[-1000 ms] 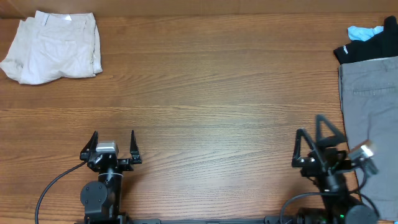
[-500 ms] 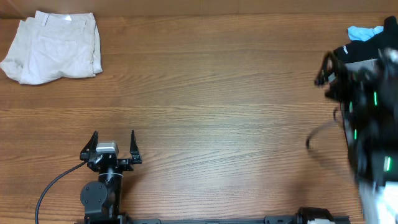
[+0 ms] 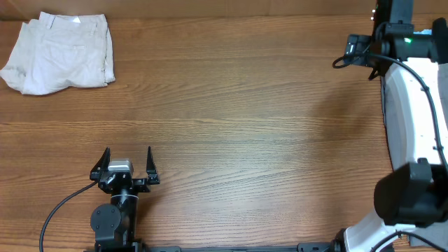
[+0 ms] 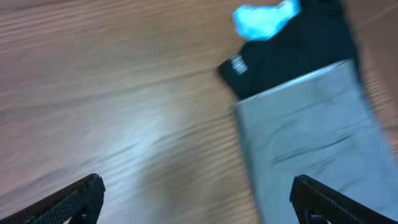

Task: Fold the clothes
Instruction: 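Reach the right gripper to the grey shorts on the right stack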

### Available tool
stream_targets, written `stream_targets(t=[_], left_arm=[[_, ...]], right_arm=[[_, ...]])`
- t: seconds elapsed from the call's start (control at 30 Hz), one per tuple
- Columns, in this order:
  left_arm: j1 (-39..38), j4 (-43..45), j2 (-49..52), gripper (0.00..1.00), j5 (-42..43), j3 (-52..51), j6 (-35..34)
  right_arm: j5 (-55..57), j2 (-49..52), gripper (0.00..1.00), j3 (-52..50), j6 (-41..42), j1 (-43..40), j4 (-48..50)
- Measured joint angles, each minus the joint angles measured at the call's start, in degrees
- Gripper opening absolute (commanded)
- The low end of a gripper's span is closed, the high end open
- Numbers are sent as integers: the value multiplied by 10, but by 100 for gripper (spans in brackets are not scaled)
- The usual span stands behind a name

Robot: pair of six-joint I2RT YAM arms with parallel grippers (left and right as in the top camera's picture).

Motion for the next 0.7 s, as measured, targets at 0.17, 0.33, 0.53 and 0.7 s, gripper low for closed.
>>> stream_targets(t=[0.17,0.33,0.53,0.7], left_arm=[[0,0,0,100,0,0,0],[0,0,0,100,0,0,0],[0,0,0,100,0,0,0],[0,0,0,100,0,0,0]], right_arm=[[49,24,100,10,-23,-15,23],[67,65,100,12,-29,-44,23],[56,95,100,12,-34,-55,43],[53,123,100,13,-46,-60,48]])
